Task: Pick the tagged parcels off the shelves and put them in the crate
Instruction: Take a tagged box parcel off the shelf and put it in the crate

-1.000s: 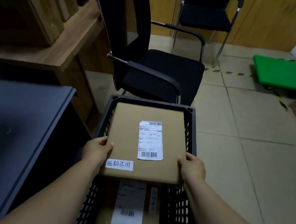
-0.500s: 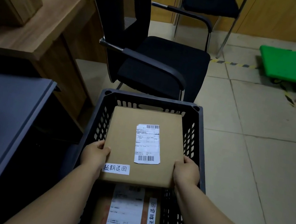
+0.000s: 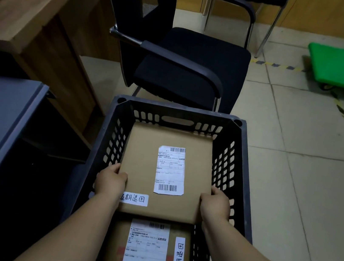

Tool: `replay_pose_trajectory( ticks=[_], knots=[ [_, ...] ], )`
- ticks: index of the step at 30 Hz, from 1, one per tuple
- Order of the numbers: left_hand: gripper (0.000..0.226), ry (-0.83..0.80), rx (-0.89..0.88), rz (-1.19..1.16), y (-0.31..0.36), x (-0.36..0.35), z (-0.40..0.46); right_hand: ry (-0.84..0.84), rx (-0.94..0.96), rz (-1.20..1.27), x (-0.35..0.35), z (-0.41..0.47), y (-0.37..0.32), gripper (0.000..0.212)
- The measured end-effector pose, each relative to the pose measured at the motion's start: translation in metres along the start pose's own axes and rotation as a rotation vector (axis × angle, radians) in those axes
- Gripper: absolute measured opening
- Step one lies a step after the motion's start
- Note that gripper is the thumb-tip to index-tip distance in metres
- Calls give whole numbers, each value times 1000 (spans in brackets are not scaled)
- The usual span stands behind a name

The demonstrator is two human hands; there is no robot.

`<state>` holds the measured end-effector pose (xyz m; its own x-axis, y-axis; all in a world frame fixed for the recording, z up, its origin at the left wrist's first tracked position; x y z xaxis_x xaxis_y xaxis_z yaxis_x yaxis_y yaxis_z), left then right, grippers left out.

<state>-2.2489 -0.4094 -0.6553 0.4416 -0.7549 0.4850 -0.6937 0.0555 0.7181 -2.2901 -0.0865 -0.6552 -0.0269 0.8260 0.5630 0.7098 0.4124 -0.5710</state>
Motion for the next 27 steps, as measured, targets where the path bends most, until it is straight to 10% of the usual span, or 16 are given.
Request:
replay_pose_trajectory(
  ticks=[14, 27],
  knots=[
    [34, -25, 0, 109, 1, -11, -6, -34, 77, -213, -1, 3, -12, 29],
    [40, -8, -462, 599, 103, 21, -94, 62, 576, -675, 27, -90, -101, 45]
  ],
)
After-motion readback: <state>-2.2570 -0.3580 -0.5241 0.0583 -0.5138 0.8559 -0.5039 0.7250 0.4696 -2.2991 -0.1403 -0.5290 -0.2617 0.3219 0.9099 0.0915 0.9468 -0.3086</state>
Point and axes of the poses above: each hand's wrist, its own z-axis towards the middle knuckle, its own x-axis out of the back of the hand, y = z × x, the point moved 10 cm from there along z, towards the middle knuckle, and after that the axes turned 6 degrees about -z, right-handed, at the moved point
